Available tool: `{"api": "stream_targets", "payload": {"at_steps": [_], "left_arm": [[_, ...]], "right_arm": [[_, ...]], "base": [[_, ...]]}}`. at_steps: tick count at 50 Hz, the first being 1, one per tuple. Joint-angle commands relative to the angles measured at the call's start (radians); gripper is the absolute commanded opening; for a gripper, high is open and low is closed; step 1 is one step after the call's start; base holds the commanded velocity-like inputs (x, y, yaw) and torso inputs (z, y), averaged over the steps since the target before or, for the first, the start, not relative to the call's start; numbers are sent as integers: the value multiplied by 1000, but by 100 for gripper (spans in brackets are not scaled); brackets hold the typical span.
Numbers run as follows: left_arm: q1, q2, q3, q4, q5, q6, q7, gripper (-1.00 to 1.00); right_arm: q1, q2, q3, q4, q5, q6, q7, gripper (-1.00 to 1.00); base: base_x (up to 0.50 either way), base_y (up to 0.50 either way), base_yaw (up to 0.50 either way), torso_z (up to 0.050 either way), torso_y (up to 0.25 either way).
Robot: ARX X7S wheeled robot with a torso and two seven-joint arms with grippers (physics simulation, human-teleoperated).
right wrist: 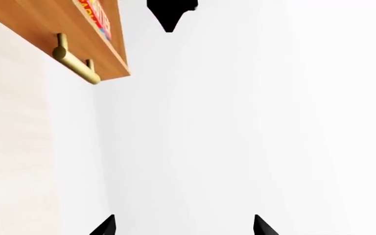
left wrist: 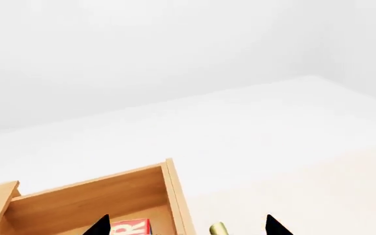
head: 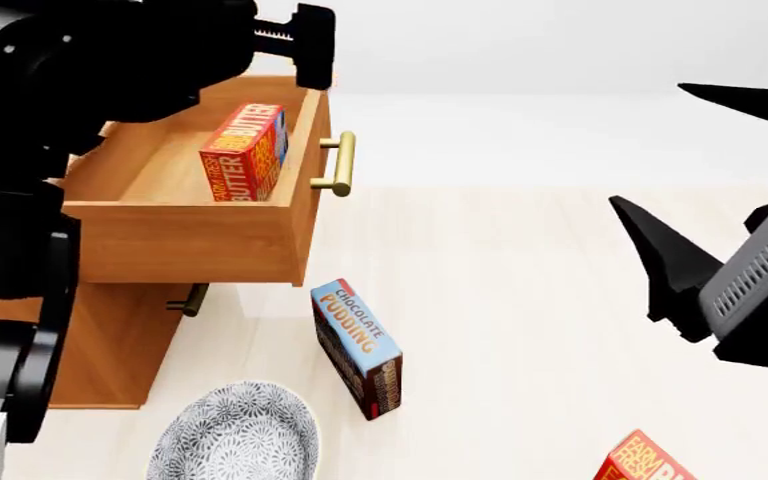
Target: Put the butter at the front in the top drawer of the cabinet and close it.
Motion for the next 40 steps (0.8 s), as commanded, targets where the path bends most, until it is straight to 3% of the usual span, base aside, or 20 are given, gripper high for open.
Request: {"api": "stream_targets", "payload": {"at_steps": [1, 23, 40], "left_arm": [[58, 31, -20, 182, -84, -79, -48, 100], [208, 150, -15, 421, -219, -169, -176, 100], [376, 176, 114, 556, -250, -168, -227, 100]], "right_arm": [[-6, 17, 10, -8, 55, 66, 78, 100], [3, 86, 38, -59, 222, 203, 192, 100], [-22, 86, 24, -79, 237, 251, 229, 100]], "base": [[0, 0, 0, 0, 0], [0, 0, 0, 0, 0], [0, 0, 0, 0, 0]]}}
